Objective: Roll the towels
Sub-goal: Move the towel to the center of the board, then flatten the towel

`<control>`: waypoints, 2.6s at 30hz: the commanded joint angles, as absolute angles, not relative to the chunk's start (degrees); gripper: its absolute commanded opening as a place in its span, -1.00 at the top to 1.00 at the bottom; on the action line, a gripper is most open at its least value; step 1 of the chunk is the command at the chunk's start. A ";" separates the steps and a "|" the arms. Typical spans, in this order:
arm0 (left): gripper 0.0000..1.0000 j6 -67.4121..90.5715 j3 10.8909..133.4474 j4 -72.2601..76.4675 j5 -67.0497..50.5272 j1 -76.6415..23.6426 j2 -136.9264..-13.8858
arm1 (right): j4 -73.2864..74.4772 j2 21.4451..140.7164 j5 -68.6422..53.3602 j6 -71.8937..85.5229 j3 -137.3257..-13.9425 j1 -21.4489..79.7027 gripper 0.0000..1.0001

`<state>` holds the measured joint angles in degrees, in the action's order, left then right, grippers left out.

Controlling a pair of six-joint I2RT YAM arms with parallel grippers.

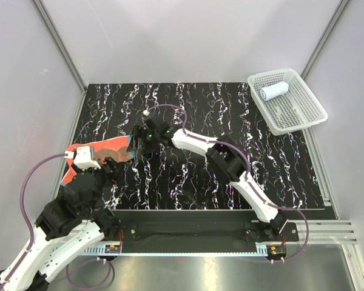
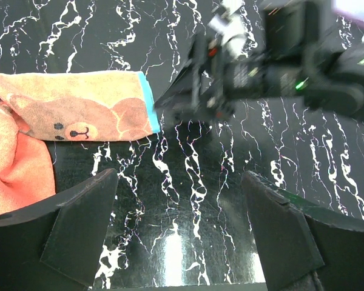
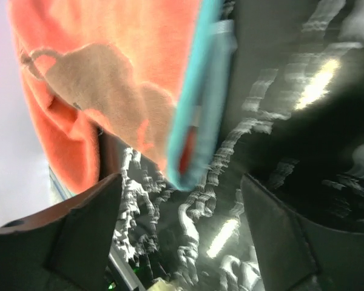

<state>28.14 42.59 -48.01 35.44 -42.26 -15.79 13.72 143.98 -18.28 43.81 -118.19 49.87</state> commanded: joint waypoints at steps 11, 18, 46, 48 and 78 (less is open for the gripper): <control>-0.79 28.56 42.63 -47.11 37.27 -41.75 -15.47 | 17.23 153.54 -18.64 46.84 -131.48 52.21 -0.31; -0.79 28.48 42.63 -47.02 37.18 -41.66 -15.73 | 17.49 153.72 -18.02 46.76 -130.78 52.29 0.45; -0.80 28.04 42.54 -46.76 36.30 -41.13 -16.08 | 30.14 87.46 10.45 37.18 -51.87 39.47 0.02; -0.81 27.95 42.54 -46.67 36.30 -41.13 -16.26 | 30.50 85.35 10.81 37.09 -51.33 38.15 -0.18; -0.82 28.21 42.54 -46.76 36.48 -41.04 -16.08 | 22.24 110.39 3.25 34.89 -71.98 35.77 0.17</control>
